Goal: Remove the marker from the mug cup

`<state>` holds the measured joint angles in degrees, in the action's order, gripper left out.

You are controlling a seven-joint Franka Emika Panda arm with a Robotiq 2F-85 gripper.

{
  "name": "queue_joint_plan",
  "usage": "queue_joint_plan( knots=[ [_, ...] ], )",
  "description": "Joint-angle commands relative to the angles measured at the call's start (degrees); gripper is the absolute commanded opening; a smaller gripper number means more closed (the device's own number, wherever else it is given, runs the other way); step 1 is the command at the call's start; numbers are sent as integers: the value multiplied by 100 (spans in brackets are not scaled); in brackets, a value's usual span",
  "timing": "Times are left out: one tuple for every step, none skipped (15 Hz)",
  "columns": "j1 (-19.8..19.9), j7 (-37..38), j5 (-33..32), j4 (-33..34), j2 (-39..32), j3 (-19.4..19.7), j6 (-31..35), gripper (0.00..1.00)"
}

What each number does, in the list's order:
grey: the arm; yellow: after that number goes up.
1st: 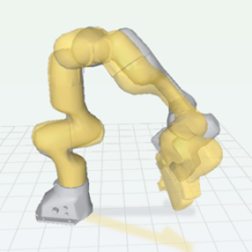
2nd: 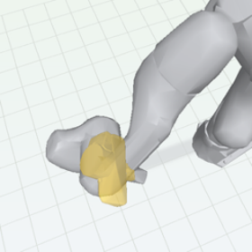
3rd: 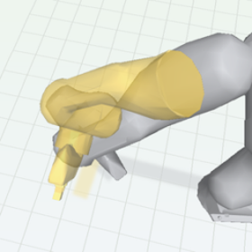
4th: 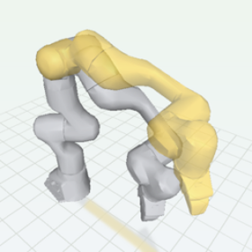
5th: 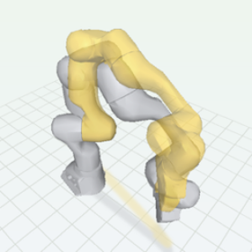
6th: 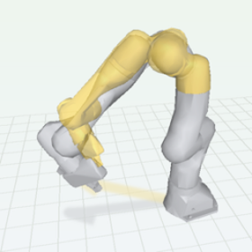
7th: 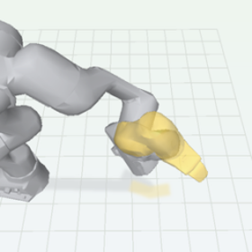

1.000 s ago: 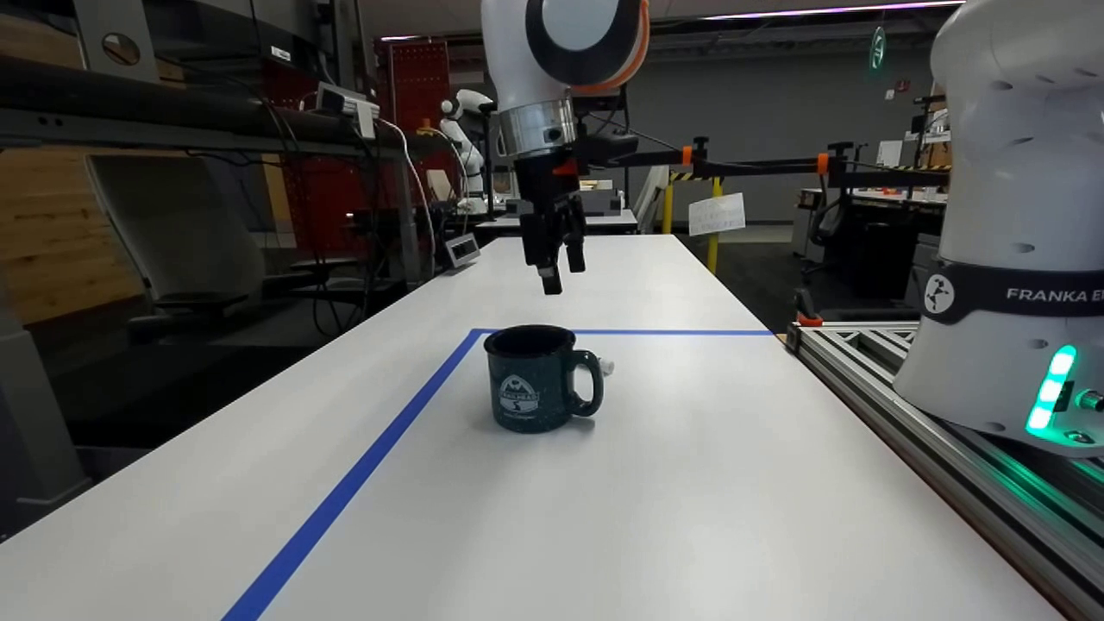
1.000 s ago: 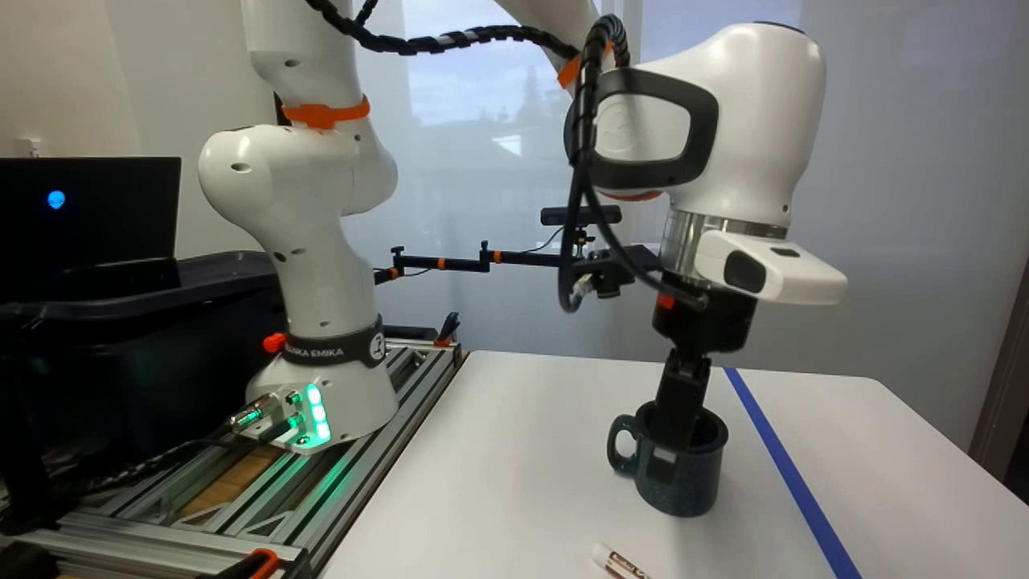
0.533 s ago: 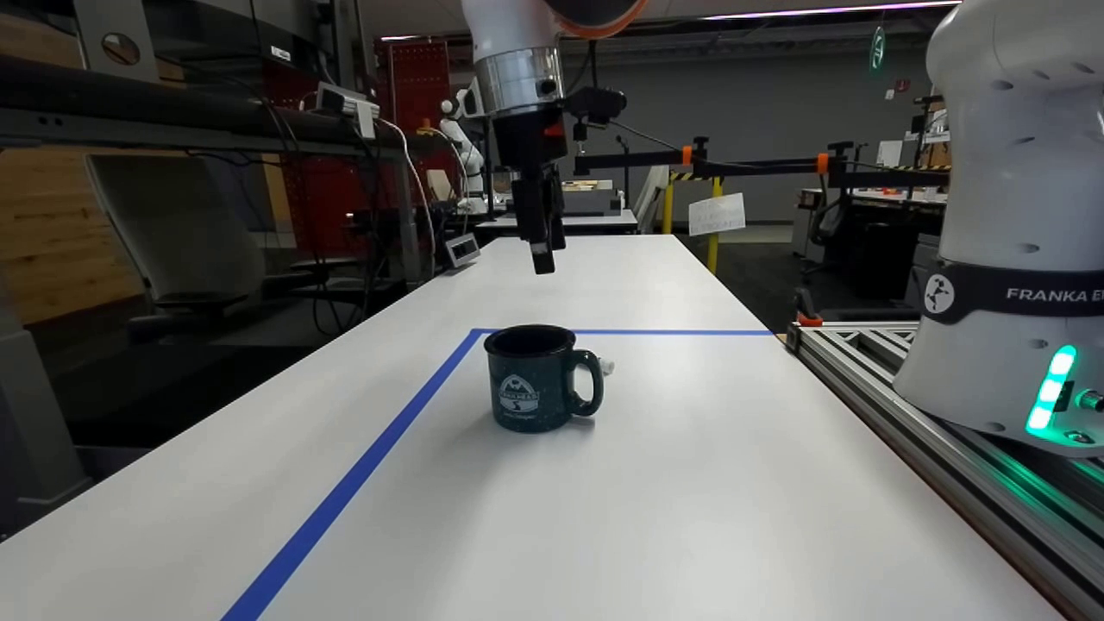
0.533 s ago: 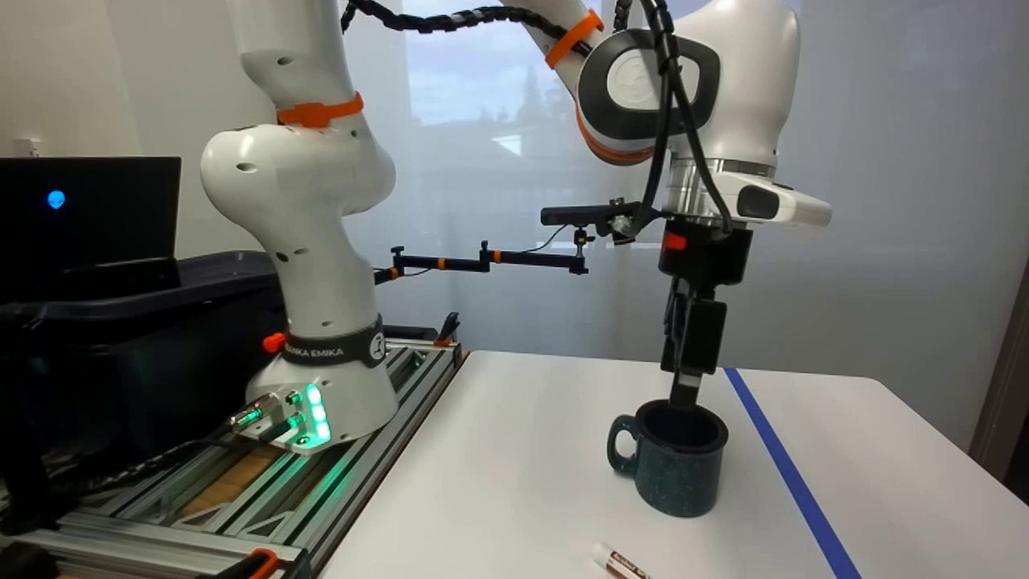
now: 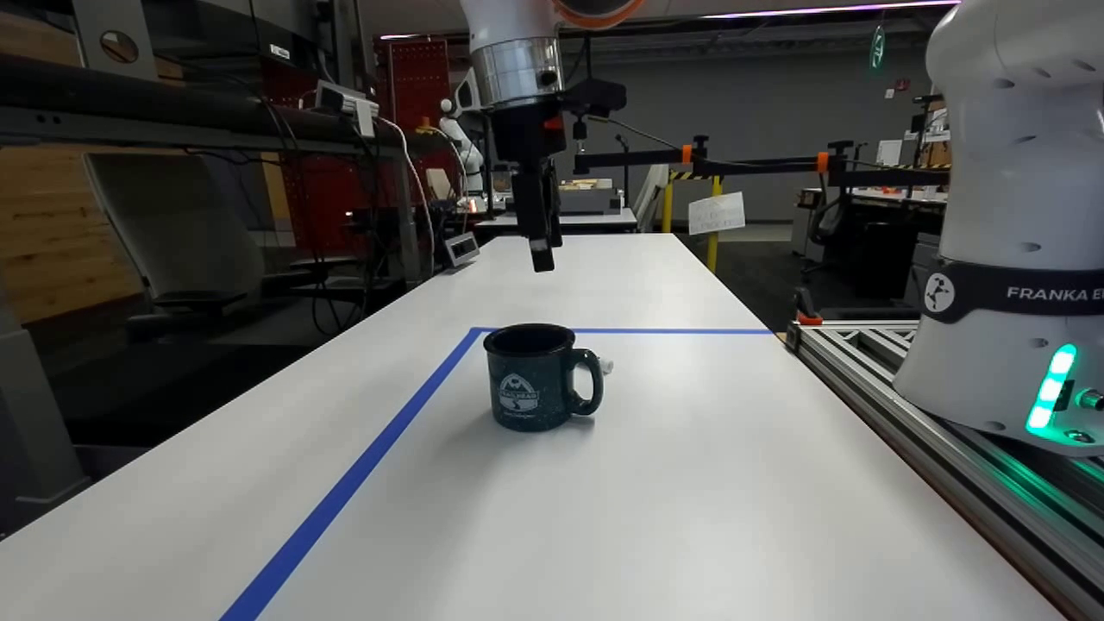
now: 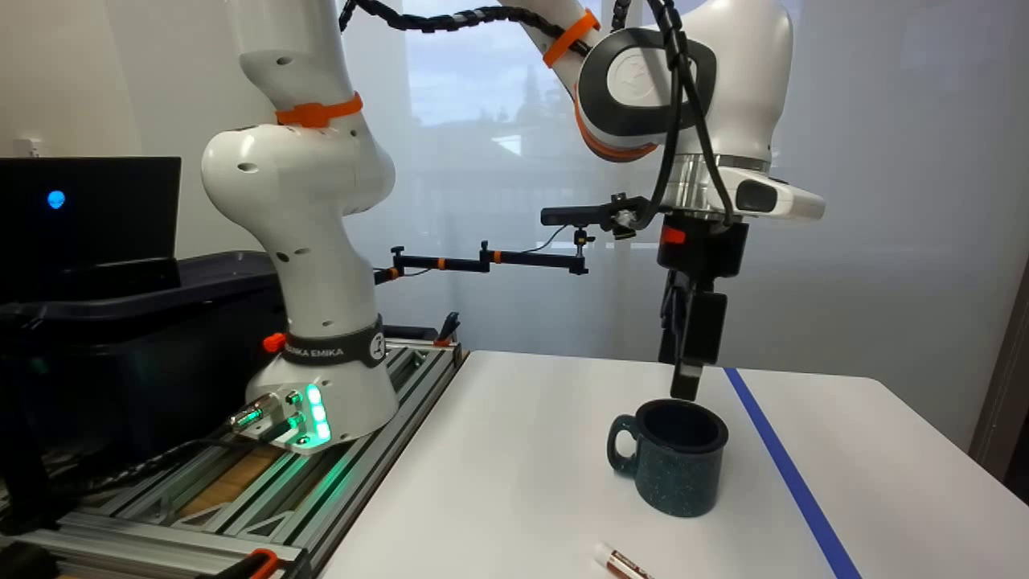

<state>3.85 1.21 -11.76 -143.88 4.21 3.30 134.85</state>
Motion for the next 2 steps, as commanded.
queue_joint_plan(
  knots=[
    [3, -5, 4, 6, 2, -5, -12, 100],
    [3, -7, 4, 6, 2, -5, -12, 100]
  ],
)
